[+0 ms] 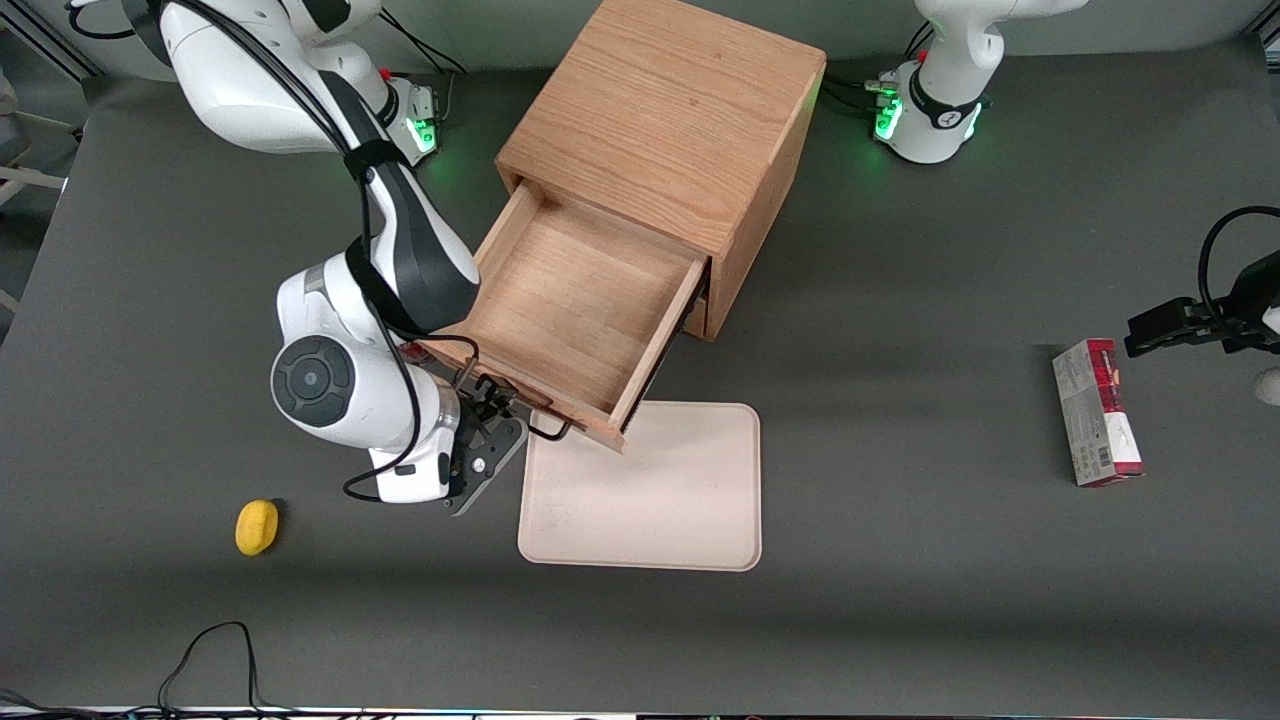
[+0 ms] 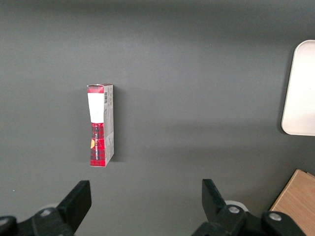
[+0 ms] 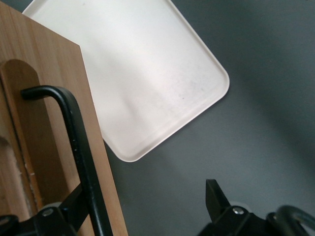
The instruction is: Open upper drawer
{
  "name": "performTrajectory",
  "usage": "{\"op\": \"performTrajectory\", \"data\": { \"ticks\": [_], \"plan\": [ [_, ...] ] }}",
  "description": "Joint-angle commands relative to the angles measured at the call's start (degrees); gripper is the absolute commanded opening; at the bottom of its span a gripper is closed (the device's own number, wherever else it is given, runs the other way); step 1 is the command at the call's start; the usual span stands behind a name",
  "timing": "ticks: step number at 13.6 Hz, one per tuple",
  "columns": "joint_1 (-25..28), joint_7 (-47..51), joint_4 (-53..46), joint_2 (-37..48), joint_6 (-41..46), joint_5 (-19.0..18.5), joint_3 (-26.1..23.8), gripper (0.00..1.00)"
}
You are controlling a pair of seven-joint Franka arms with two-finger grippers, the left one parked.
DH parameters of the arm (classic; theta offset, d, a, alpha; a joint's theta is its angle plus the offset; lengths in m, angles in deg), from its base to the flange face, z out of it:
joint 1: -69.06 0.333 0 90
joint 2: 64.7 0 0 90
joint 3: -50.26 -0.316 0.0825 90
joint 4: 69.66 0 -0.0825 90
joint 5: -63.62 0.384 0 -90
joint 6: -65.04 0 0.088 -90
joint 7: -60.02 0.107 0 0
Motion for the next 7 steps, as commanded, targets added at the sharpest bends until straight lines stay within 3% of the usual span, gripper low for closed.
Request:
{"op": "performTrajectory", "data": {
  "ticks": [1,7],
  "plan": [
    [-1.3,-0.6,-2.5,-1.7,-1.8,-0.8,-0.1,1.00],
    [-1.3,0.0,-3.3,-0.3,-0.4,-0.5,-0.5,1.00]
  ]
}}
